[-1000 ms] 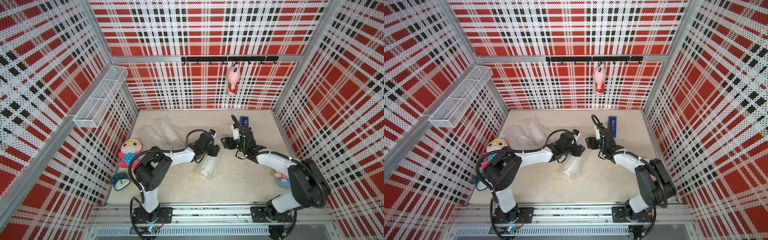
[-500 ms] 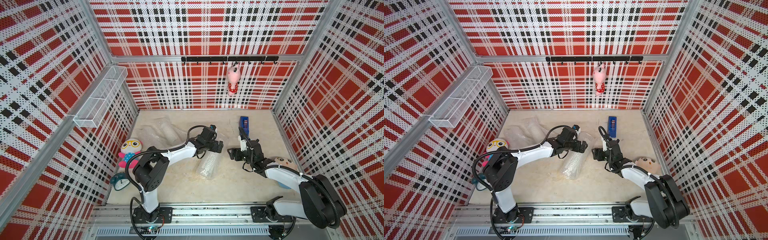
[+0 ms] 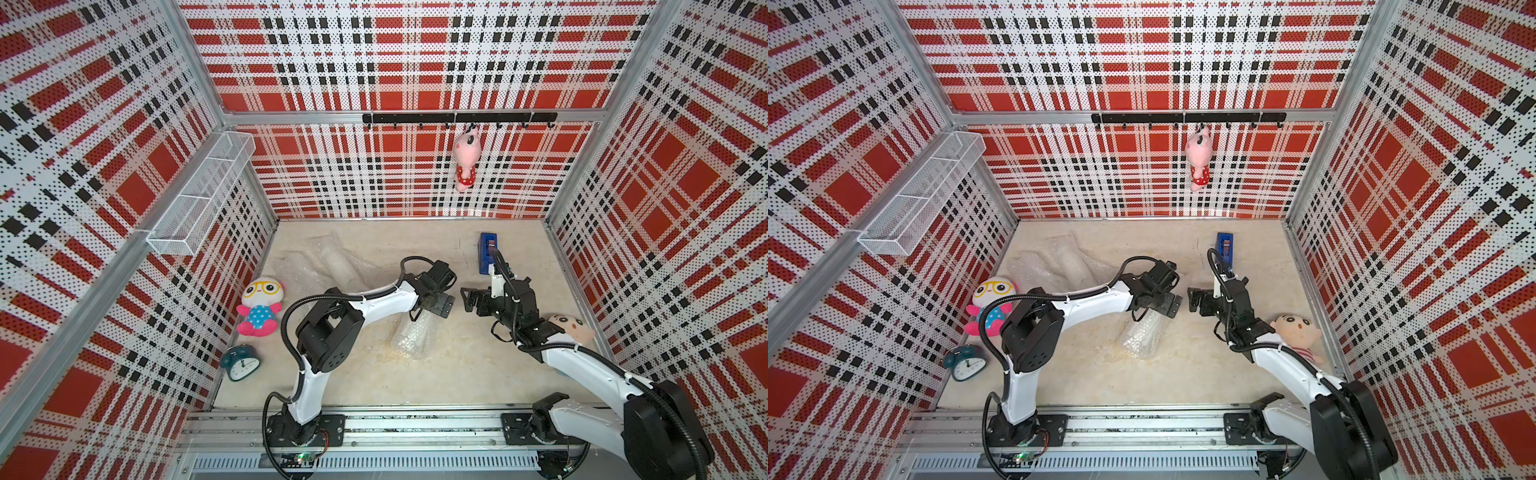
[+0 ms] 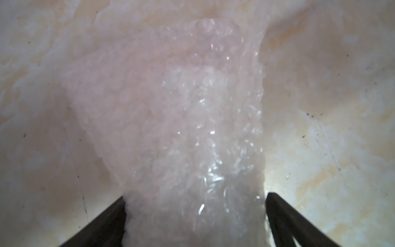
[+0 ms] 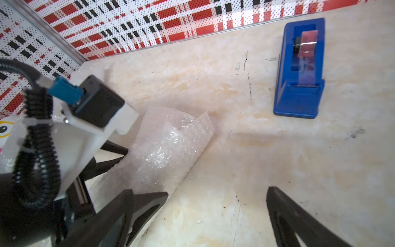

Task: Wrap vases in bubble wrap
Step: Move the wrapped vase to the center of the board.

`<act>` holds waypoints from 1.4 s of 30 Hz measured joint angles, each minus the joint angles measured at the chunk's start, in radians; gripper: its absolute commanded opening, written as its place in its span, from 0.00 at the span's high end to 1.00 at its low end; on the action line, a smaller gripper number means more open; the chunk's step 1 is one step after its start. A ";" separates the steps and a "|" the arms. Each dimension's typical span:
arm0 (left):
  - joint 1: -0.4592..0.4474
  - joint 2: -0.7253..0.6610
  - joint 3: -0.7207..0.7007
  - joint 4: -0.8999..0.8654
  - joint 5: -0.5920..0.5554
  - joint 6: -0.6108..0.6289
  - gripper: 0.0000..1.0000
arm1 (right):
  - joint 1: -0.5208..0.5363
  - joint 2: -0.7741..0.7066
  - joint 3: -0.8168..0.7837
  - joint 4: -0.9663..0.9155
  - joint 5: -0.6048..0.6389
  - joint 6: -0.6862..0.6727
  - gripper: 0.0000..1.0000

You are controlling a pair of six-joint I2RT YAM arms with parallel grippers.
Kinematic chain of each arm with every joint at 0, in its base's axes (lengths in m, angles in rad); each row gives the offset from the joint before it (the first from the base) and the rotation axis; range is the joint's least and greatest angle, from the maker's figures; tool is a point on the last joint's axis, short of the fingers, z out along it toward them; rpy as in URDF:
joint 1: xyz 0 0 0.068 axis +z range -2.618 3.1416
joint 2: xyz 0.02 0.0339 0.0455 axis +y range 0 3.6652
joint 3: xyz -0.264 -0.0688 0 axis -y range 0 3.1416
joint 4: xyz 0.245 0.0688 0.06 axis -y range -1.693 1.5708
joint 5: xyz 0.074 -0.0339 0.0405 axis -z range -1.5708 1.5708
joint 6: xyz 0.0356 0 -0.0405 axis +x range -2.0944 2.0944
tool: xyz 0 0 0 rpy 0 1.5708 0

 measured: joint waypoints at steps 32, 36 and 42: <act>0.595 0.400 0.575 0.047 -0.015 -0.275 0.18 | -0.037 -0.380 -0.079 -0.263 0.262 0.049 0.00; 0.608 0.401 0.565 0.083 0.033 -0.277 0.02 | -0.041 -0.387 -0.079 -0.299 0.326 0.048 0.00; 0.596 0.268 0.364 0.190 0.060 -0.272 0.02 | -0.053 -0.309 -0.079 -0.305 0.444 0.007 0.00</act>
